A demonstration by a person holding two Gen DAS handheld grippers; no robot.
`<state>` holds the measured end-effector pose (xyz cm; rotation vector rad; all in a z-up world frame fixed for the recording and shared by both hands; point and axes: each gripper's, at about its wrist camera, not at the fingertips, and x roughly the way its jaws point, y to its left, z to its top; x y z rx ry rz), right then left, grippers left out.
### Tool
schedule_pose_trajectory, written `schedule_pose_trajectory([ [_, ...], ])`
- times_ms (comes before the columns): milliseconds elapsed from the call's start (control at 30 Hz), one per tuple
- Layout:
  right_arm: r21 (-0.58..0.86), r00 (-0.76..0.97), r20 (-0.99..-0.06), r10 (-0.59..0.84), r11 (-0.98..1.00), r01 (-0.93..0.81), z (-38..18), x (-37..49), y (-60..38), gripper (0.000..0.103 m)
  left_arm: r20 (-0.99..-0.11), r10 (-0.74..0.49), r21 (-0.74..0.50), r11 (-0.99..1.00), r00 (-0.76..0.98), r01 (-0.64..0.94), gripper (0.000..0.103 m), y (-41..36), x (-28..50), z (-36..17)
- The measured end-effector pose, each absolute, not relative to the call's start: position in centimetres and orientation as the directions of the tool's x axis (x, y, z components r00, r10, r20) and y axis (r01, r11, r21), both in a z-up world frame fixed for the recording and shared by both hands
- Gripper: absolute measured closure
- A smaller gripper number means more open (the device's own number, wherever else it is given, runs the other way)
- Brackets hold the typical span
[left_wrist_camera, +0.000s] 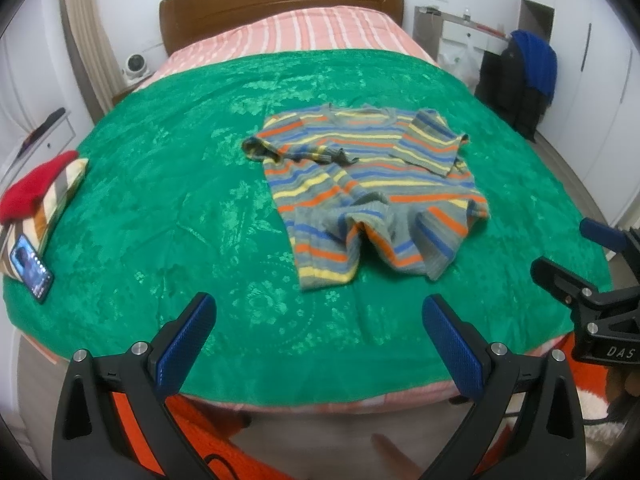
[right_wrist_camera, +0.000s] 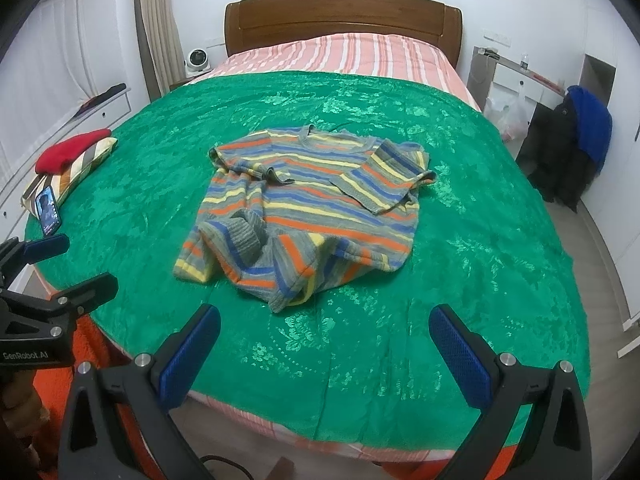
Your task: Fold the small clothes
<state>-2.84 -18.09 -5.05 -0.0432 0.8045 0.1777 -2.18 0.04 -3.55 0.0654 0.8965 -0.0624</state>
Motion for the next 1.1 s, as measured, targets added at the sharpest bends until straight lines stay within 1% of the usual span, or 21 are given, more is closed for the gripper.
schedule_pose_trajectory([
  [1100,0.033,0.666,-0.731,0.149,0.982,-0.184,-6.0,-2.5,-17.6,0.000,-0.800,-0.032,0.022,0.996,0.599,0.082,0.000,0.3,-1.8,-4.7],
])
